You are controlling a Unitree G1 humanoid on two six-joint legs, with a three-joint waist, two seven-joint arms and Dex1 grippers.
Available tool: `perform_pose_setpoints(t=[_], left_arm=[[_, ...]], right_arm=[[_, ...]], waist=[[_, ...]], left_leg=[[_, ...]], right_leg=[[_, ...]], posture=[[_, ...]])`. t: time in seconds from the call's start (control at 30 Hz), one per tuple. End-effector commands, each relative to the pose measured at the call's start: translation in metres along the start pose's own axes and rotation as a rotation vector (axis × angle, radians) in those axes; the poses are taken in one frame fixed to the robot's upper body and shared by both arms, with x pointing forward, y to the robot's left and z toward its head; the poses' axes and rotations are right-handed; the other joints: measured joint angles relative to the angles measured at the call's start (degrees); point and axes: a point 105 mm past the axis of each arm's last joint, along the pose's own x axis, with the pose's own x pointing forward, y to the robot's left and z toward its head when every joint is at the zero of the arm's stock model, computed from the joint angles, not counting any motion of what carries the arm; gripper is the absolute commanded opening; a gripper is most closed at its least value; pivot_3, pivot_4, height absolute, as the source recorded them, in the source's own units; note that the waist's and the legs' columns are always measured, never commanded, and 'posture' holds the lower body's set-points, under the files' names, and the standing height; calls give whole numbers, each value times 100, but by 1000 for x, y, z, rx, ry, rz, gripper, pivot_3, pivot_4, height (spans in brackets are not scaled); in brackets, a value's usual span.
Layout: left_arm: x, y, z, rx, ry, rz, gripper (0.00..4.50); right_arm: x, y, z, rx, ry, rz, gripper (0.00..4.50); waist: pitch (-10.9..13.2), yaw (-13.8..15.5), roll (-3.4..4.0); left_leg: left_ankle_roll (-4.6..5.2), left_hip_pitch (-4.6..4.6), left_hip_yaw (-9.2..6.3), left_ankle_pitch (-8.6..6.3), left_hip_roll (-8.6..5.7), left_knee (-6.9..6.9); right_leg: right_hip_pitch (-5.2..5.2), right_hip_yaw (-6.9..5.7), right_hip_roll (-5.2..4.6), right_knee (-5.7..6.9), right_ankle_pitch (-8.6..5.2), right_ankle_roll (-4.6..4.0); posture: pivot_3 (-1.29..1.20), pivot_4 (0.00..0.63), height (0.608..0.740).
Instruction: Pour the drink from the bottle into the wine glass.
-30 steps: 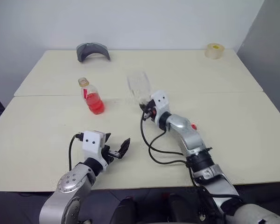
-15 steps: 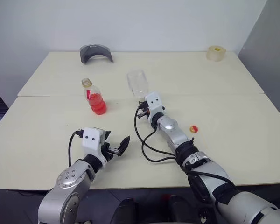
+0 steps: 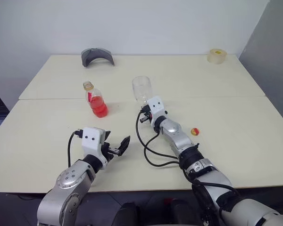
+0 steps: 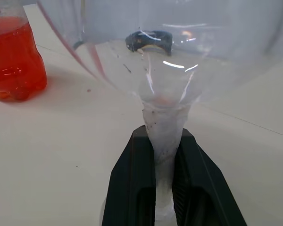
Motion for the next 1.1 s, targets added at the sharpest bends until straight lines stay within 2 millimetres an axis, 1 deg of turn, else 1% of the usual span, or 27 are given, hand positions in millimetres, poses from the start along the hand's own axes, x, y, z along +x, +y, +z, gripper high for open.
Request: perform_pose_setpoints(t=[0.03,0.1,0.17,0.23,0.33,0.43,0.5,0.6,0.7,0.8,0.9,1.03,1.1], left_arm=[[-1,-3,15,28,-57,-12,4500],[0,-2,16,31,-59,-11,4500],[1,-2,16,33,-60,-12,4500],[1,-2,16,33,-61,-14,4500],[2,-3,16,34,-63,-18,4500],[4,-3,17,34,-67,-19,4500],[5,-4,17,33,-70,-20,4500],[6,-3,17,32,-74,-19,4500],[8,1,18,31,-82,-2,4500],[9,10,16,25,-82,44,4500],[9,24,10,-7,-69,134,4500],[11,45,7,-16,-79,271,4500],[13,55,10,-5,-98,336,4500]], right_arm=[[-6,-2,-34,8,138,6,151],[-6,-4,-31,8,130,6,151],[-5,-5,-29,10,123,10,878],[-5,-4,-28,18,115,20,1445],[-7,-2,-27,11,107,36,2530],[-11,-7,-27,3,100,33,3584],[-14,-9,-22,9,77,36,4270],[-23,-13,-9,10,24,51,4270],[-44,-23,11,-2,-46,59,4270],[-75,-31,30,-27,-110,84,4270],[-113,-38,46,-51,-136,128,4270],[-158,-34,62,-94,-136,230,4270],[-173,-27,68,-105,-140,290,4270]], waist=[[0,1,0],[0,1,0],[0,1,-1],[11,1,6],[12,-3,8],[12,-3,8],[13,2,9],[18,11,10],[25,26,14],[29,23,14],[32,25,13],[44,29,2],[50,23,-5]], left_leg=[[0,0,0,0,0,0],[0,-1,-1,0,0,0],[0,-1,-1,0,0,0],[0,-6,-4,0,0,0],[0,-12,1,0,1,-1],[0,-14,-1,0,1,-5],[0,-15,0,0,1,-4],[-1,-18,-1,0,0,-4],[-1,-28,-3,0,0,-3],[-1,-35,-3,0,0,-4],[-1,-39,-4,-1,0,-5],[-1,-41,-8,-1,0,-5],[0,-41,-9,-1,1,-5]], right_leg=[[0,0,0,-1,0,0],[0,-1,0,-1,0,0],[0,-1,0,-2,0,0],[-1,-5,0,-5,0,0],[-11,1,0,-5,1,1],[-13,0,0,-6,0,1],[-12,0,0,-8,0,1],[-13,0,-1,-10,0,1],[-20,-1,-1,-13,0,2],[-27,-1,-2,-13,0,3],[-30,-3,-2,-14,-1,6],[-29,-8,-2,-16,-6,14],[-29,-10,-1,-16,-11,22]], posture=[[0,150,740],[0,150,740],[0,150,740],[0,150,740],[0,150,740],[0,150,740],[0,150,740],[0,150,740],[0,150,740],[0,150,740],[0,150,740],[0,150,740],[0,150,740]])
